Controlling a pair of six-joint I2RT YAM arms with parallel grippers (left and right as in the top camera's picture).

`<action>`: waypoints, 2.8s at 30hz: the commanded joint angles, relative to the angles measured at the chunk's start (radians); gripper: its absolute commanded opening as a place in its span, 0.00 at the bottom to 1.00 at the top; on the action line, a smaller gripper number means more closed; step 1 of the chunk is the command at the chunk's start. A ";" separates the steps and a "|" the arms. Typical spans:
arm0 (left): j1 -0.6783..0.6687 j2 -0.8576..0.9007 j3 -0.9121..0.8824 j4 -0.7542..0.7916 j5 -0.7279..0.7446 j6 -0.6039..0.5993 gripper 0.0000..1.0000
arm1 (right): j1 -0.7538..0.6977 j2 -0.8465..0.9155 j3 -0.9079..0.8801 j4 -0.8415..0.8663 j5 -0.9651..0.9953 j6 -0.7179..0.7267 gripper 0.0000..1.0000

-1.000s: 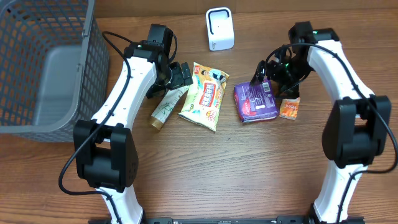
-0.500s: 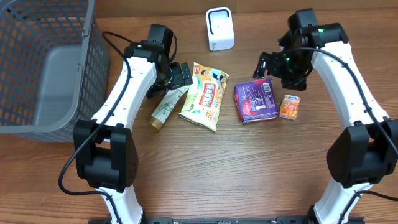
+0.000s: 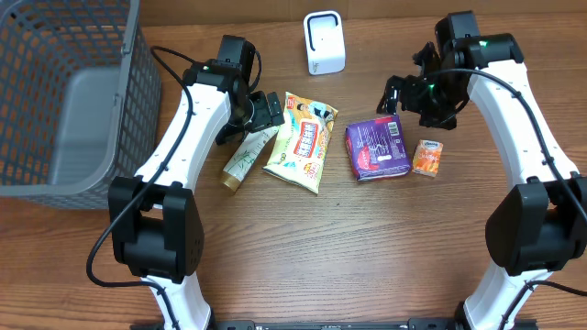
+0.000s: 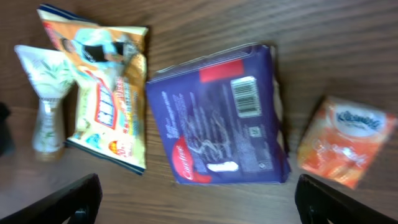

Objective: Scan the item barcode

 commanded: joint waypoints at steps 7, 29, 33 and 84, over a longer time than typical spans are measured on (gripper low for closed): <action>0.000 -0.003 0.019 0.004 -0.011 0.019 1.00 | 0.063 -0.028 -0.026 0.084 -0.110 0.031 1.00; 0.000 -0.003 0.019 0.004 -0.011 0.019 1.00 | -0.164 -0.071 0.049 -0.002 0.024 0.027 1.00; 0.000 -0.003 0.019 0.004 -0.011 0.019 1.00 | -0.171 -0.071 0.032 -0.031 0.079 0.027 1.00; 0.000 -0.003 0.019 0.004 -0.011 0.019 1.00 | 0.525 0.142 -0.254 0.246 0.873 0.274 0.22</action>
